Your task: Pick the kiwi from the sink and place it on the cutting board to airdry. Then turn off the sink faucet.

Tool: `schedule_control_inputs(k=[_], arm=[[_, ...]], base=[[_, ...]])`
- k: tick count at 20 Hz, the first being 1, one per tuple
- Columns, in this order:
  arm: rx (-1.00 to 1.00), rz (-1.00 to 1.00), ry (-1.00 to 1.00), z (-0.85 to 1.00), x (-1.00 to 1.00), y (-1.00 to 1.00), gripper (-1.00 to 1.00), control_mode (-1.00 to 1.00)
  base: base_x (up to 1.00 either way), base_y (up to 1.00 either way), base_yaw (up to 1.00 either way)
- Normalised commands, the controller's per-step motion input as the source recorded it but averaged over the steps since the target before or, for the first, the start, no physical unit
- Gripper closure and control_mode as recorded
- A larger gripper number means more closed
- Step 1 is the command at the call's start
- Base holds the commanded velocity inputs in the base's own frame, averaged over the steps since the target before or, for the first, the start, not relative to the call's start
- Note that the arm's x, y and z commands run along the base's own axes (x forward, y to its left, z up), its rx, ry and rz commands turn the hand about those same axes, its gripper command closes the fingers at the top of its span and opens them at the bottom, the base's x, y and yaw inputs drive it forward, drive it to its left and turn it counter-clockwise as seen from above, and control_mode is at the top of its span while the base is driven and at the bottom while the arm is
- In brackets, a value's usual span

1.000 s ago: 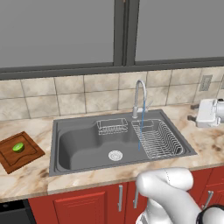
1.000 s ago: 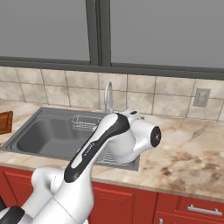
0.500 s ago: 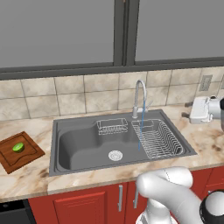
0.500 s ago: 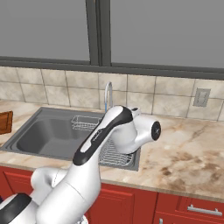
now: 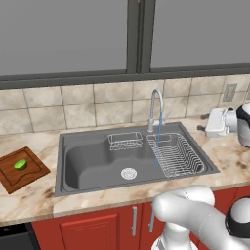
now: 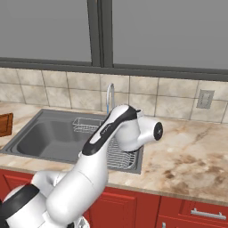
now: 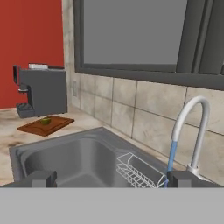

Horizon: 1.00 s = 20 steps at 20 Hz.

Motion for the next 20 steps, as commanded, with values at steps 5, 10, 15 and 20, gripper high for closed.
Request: schedule_control_inputs(k=[5,10,15,20], arm=[[0.00,0.00,0.00,-0.13,0.28,0.00,-1.00,-1.00],[0.00,0.00,0.00,-0.06,0.17,-0.01,-1.00,-1.00],[0.00,0.00,0.00,-0.09,0.17,0.00,-1.00,-1.00],[0.00,-0.03,0.00,-0.10,0.14,0.00,-1.00,-1.00]], base=[[0.00,0.00,0.00],[0.00,0.00,0.00],[0.00,0.00,0.00],[0.00,0.00,0.00]])
